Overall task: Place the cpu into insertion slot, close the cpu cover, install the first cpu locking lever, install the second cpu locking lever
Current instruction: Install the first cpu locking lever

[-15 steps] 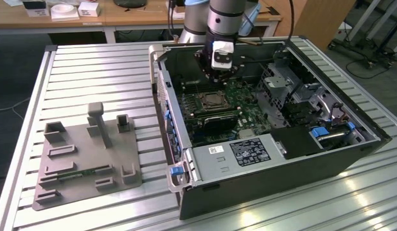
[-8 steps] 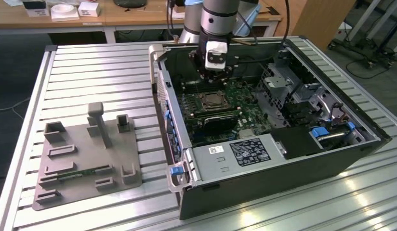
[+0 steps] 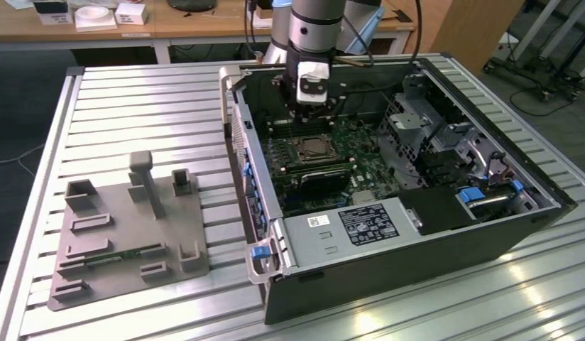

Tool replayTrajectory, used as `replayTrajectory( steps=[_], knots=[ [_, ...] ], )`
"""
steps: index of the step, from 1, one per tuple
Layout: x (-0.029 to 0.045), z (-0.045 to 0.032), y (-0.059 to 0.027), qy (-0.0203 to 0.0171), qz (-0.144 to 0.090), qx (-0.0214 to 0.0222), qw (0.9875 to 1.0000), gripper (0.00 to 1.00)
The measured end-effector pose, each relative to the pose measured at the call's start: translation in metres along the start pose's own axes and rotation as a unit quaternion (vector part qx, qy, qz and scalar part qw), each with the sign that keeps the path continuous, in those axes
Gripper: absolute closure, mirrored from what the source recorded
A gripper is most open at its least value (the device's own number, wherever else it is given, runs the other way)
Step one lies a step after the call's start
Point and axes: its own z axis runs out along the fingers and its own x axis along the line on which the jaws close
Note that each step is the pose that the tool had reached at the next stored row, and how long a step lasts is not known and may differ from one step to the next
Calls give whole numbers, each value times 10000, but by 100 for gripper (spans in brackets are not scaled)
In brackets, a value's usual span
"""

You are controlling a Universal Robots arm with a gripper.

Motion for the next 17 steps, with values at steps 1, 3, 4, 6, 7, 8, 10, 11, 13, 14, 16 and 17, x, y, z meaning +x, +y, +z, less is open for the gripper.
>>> replayTrajectory(
  steps=[1,3,4,6,7,8,10,11,13,14,16,17],
  knots=[
    [0,1,-1,5,-87,0,10000,90],
    [0,2,-1,11,-229,2,9997,90],
    [0,2,-1,12,-230,1,9997,90],
    [0,3,-1,12,-230,2,9997,90],
    [0,2,-1,12,-230,2,9997,90],
    [0,3,-1,12,-231,2,9997,90],
    [0,2,-1,11,-230,2,9997,90],
    [0,3,-1,11,-230,2,9997,90],
    [0,3,-1,12,-231,2,9997,90],
    [0,2,-1,11,-231,2,9997,90],
    [2,3,-2,11,-231,2,9997,90],
    [7,2,-8,12,-235,2,9997,90]
  ],
)
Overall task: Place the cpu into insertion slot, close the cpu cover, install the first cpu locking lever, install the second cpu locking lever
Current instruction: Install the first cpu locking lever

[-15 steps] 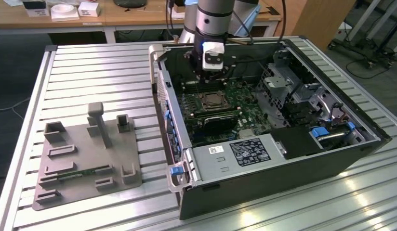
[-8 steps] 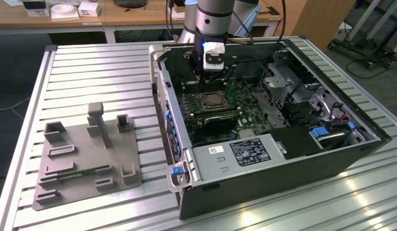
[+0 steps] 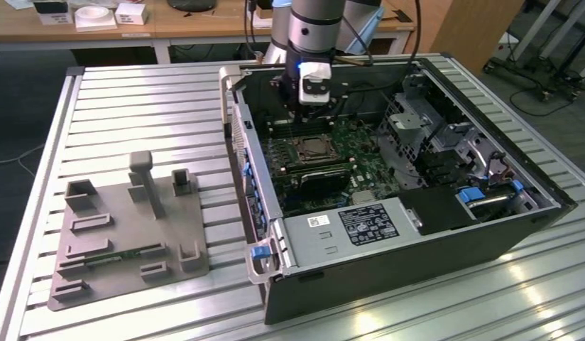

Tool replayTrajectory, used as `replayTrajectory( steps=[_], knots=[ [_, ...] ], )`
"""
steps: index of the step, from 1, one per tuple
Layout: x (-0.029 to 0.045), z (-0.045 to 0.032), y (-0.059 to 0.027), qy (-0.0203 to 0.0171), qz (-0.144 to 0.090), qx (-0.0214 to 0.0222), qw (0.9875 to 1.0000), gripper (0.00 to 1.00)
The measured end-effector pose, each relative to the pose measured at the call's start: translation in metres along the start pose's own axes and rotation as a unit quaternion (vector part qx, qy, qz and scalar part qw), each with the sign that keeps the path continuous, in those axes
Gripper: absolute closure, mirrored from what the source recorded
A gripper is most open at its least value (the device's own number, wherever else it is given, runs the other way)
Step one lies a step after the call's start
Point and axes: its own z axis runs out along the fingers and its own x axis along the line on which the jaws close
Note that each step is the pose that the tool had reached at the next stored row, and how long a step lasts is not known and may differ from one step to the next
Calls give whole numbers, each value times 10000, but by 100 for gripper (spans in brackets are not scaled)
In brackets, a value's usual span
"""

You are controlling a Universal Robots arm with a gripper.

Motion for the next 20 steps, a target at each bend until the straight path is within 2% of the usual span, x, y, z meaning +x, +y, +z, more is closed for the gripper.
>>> replayTrajectory(
  steps=[1,2,3,5,10,13,15,18,20],
  knots=[
    [4,0,-3,2,-30,1,10000,90],
    [4,0,-4,10,-181,2,9998,90],
    [4,2,-4,23,-434,4,9991,90],
    [4,5,-4,32,-619,4,9981,90],
    [4,6,-4,49,-886,2,9961,90],
    [4,6,-4,65,-1064,-6,9943,90],
    [4,8,-5,89,-1198,-28,9928,90],
    [4,14,-5,167,-1344,-125,9907,90],
    [4,16,-5,200,-1451,-162,9891,90]
  ],
)
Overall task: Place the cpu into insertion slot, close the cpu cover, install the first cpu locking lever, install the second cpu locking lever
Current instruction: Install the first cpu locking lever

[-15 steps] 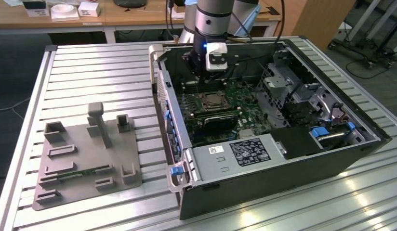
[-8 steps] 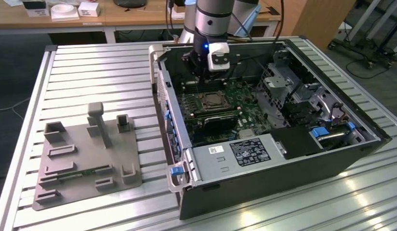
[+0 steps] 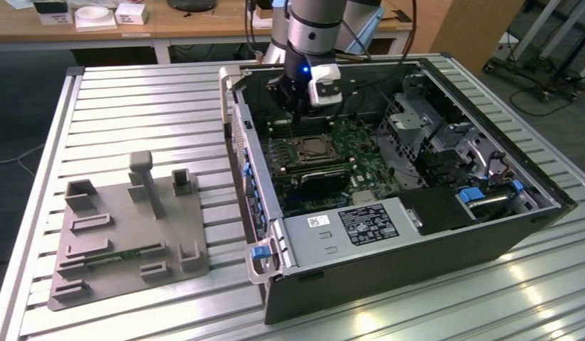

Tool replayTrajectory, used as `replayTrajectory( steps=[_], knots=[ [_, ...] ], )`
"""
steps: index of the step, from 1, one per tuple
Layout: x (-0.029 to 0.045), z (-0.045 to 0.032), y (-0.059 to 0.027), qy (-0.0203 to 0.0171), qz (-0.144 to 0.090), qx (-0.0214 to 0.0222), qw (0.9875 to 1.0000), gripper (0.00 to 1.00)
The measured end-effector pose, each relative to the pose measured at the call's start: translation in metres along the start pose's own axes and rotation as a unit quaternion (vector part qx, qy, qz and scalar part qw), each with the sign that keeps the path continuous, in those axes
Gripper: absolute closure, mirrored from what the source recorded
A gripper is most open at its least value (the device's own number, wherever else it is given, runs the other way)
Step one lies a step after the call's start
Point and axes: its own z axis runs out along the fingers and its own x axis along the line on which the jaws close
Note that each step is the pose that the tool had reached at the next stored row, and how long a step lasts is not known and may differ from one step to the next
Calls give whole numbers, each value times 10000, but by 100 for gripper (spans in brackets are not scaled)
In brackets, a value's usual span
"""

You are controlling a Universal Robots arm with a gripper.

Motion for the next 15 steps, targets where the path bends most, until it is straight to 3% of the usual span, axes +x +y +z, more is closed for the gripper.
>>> replayTrajectory(
  steps=[8,15],
  knots=[
    [9,0,-5,32,-235,-16,9997,90],
    [9,0,-5,32,-238,-16,9997,90]
  ],
)
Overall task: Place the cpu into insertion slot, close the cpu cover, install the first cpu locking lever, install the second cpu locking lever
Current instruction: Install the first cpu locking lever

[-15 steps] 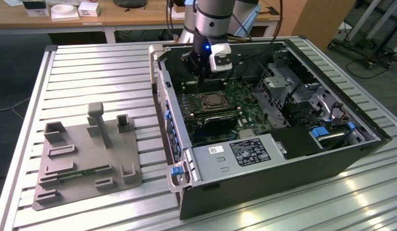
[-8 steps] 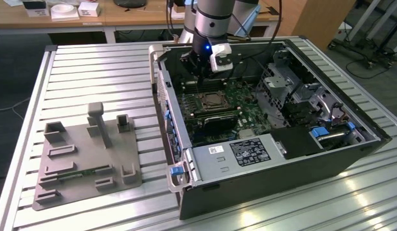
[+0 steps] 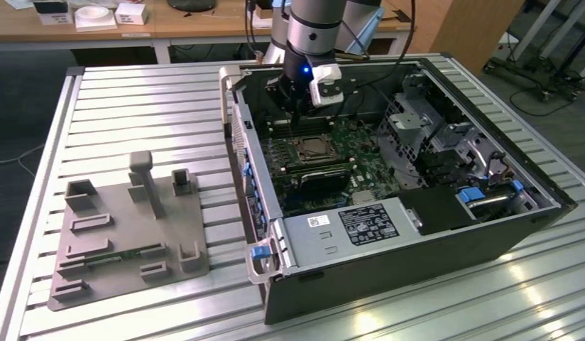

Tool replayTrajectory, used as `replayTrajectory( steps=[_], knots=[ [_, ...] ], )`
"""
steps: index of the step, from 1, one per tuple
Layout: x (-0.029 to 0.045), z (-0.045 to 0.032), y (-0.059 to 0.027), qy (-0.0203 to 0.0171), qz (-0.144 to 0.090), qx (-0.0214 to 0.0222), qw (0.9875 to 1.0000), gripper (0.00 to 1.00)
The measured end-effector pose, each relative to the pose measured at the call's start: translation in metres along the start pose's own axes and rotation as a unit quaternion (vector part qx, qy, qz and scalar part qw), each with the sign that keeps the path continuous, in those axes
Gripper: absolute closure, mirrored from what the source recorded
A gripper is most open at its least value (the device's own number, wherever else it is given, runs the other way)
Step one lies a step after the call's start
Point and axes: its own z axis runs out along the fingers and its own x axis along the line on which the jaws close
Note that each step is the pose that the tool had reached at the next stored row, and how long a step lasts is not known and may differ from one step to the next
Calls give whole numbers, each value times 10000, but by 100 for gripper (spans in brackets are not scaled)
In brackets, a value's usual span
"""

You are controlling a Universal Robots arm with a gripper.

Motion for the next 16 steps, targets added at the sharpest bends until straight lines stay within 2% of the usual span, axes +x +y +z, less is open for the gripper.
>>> replayTrajectory(
  steps=[4,10,16],
  knots=[
    [3,1,-1,1,-17,0,10000,90],
    [21,-10,-8,16,-183,6,9998,90],
    [67,-61,-22,0,-223,-3,9998,90]
  ],
)
